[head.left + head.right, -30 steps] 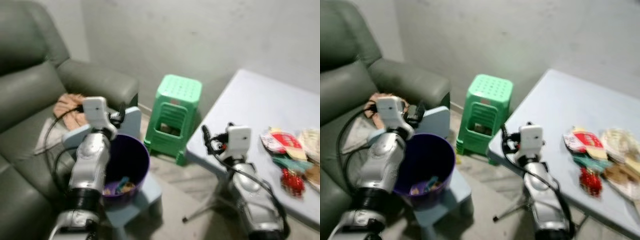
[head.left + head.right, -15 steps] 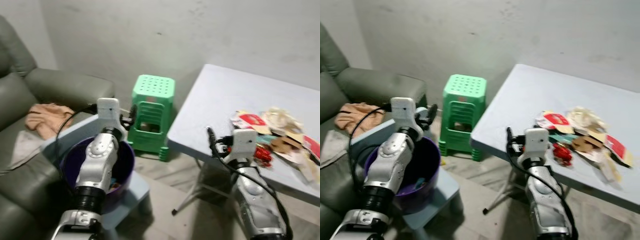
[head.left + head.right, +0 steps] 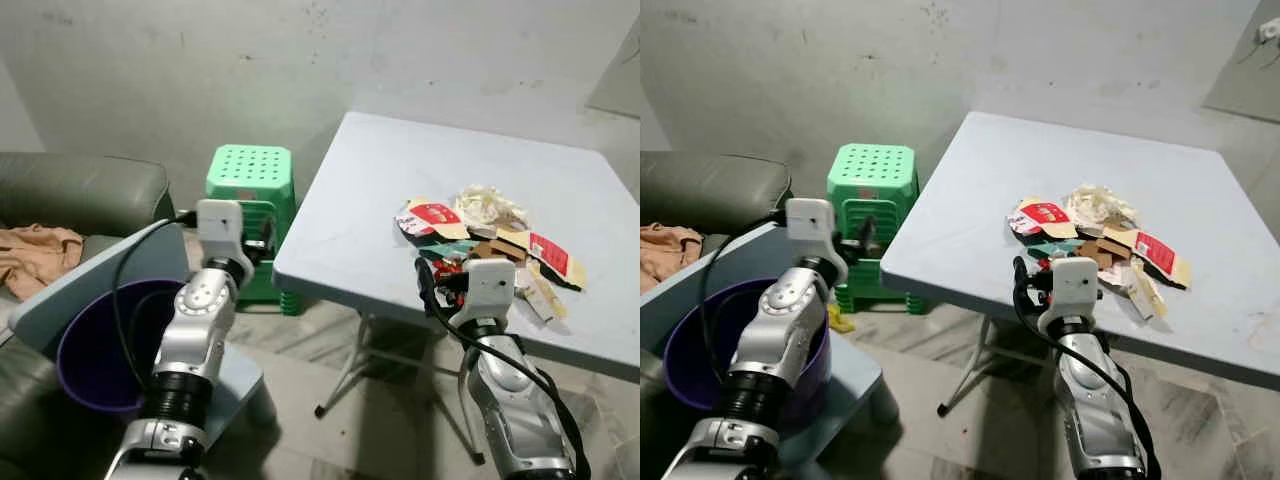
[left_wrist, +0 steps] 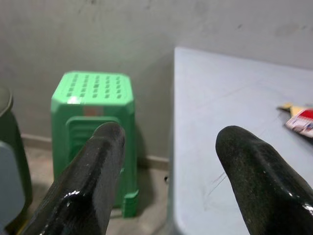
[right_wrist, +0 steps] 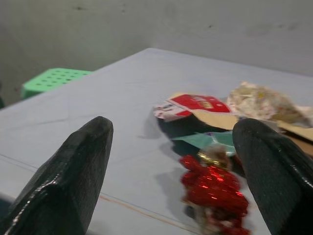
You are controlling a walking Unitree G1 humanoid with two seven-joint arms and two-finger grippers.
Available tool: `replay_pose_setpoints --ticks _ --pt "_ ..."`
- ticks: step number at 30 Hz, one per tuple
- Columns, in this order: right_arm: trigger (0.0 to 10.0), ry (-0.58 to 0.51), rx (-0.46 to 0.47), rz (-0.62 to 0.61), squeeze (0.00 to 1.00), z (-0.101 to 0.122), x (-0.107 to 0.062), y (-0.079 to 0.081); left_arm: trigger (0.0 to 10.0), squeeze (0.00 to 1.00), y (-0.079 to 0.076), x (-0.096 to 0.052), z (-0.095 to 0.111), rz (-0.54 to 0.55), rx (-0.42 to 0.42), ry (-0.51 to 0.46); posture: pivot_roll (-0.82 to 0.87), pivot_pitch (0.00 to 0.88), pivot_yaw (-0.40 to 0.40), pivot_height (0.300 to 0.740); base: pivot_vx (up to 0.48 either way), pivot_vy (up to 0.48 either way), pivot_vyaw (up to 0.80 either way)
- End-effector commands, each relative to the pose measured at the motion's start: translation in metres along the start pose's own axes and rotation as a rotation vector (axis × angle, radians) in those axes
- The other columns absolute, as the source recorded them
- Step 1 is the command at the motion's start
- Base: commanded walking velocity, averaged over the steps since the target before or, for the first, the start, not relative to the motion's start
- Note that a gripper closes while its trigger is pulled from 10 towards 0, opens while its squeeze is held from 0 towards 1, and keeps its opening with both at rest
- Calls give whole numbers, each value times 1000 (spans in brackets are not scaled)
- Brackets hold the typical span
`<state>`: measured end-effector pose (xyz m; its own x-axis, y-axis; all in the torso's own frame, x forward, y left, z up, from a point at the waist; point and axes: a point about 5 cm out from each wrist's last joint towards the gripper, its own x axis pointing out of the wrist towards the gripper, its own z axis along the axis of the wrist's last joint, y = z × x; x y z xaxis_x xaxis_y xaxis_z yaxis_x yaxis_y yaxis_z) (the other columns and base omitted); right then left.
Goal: Picking trash to rubbish bin
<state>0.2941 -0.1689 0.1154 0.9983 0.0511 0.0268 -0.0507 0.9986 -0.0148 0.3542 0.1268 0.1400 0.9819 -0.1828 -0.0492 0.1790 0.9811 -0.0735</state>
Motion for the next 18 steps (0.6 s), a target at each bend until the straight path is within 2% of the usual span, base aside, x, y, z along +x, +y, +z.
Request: replay_pose_setpoints --ticks 1,10,18 --pt "10000 -11 26 11 0 5 -1 1 10000 0 2 0 -1 -7 2 22 -55 0 -51 740 0 0 0" --pt "10000 -50 141 107 0 12 -6 10 10000 0 -5 -3 -2 -78 13 32 -56 0 -43 740 0 0 0" --pt "10000 -64 168 83 0 14 -5 8 10000 0 -8 -4 1 -107 41 21 -53 0 -37 740 369 0 0"
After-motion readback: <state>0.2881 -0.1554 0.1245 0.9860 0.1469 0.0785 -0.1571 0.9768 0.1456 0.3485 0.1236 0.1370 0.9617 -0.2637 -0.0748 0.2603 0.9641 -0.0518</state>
